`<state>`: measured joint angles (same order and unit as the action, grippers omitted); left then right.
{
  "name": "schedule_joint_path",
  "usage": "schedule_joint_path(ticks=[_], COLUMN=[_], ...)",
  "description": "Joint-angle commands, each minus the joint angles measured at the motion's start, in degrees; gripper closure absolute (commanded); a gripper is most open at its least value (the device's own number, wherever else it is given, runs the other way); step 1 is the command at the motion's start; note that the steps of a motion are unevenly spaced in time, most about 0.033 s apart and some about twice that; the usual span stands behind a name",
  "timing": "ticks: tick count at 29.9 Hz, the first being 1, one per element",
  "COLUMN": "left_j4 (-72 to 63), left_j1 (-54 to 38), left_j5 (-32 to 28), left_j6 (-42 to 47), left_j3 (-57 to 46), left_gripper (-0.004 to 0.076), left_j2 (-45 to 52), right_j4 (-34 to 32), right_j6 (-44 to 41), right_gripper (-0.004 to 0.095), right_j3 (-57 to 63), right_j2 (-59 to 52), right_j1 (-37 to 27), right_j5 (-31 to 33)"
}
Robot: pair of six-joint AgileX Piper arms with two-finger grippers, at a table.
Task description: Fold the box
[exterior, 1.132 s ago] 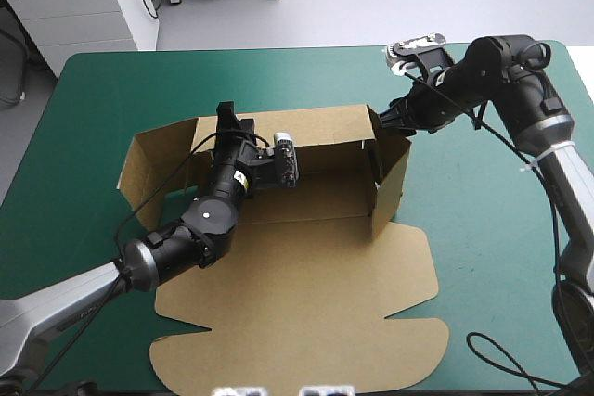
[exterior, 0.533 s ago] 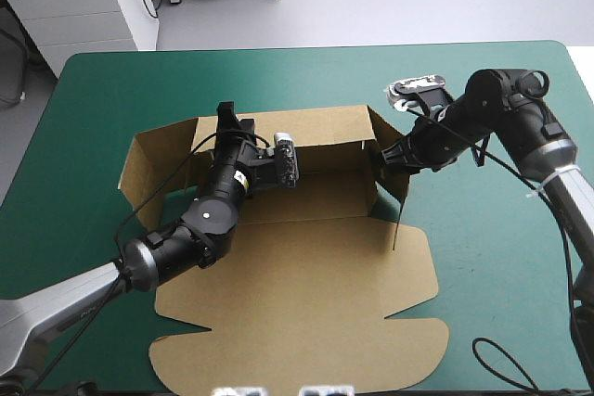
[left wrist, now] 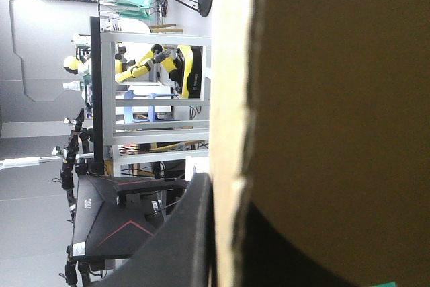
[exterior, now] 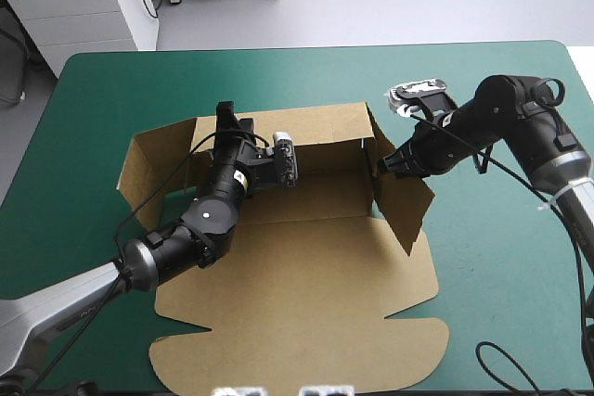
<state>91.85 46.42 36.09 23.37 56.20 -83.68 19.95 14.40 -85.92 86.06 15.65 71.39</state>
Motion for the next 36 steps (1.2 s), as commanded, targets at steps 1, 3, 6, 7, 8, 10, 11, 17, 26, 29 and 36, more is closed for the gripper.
schedule_joint_path(ticks=[1,3,6,7,8,10,11,17,26,29,36], left_j4=[2.7,2.7,2.7,2.7,2.7,2.7,2.7,2.7,2.7,2.5,2.5], left_j1=[0.0,0.0,0.0,0.0,0.0,0.0,0.0,0.0,0.0,0.0,0.0], left_j5=[1.5,1.5,1.5,1.5,1.5,1.5,1.5,1.7,1.7,1.7,1.7], left_j6=[1.2,1.2,0.9,0.9,0.9,0.9,0.9,0.9,-0.7,-0.7,-0.7], left_j3=[1.4,1.4,1.4,1.4,1.4,1.4,1.4,1.4,1.4,1.4,1.4], left_gripper=[0.0731,0.0731,0.0731,0.0731,0.0731,0.0731,0.0731,0.0731,0.0731,0.0731,0.0731], left_j2=[2.3,2.3,2.3,2.3,2.3,2.3,2.3,2.3,2.3,2.3,2.3], right_j4=[3.3,3.4,3.8,3.8,3.8,3.7,3.6,3.4,4.0,3.8,3.2], right_j6=[0.7,0.7,0.7,0.7,0.7,0.7,0.7,1.6,2.2,2.9,3.3], right_gripper=[0.0925,0.0925,0.0926,0.0926,0.0925,0.0923,0.0913,0.0663,0.0411,0.0411,0.0539], right_j3=[-1.2,-1.2,-1.2,-1.2,-1.2,-1.2,-1.2,-1.2,-1.4,-2.2,-5.8], right_j2=[-2.3,-2.3,-2.3,-2.3,-2.3,-2.3,-2.3,-2.7,-7.1,-8.9,-8.9], right_j1=[-0.1,-0.1,-0.1,-0.1,-0.1,-0.1,-0.1,-0.1,-0.1,-0.1,-0.1], right_j5=[0.1,0.1,0.1,0.1,0.1,0.1,0.1,0.1,0.1,-0.2,-7.3])
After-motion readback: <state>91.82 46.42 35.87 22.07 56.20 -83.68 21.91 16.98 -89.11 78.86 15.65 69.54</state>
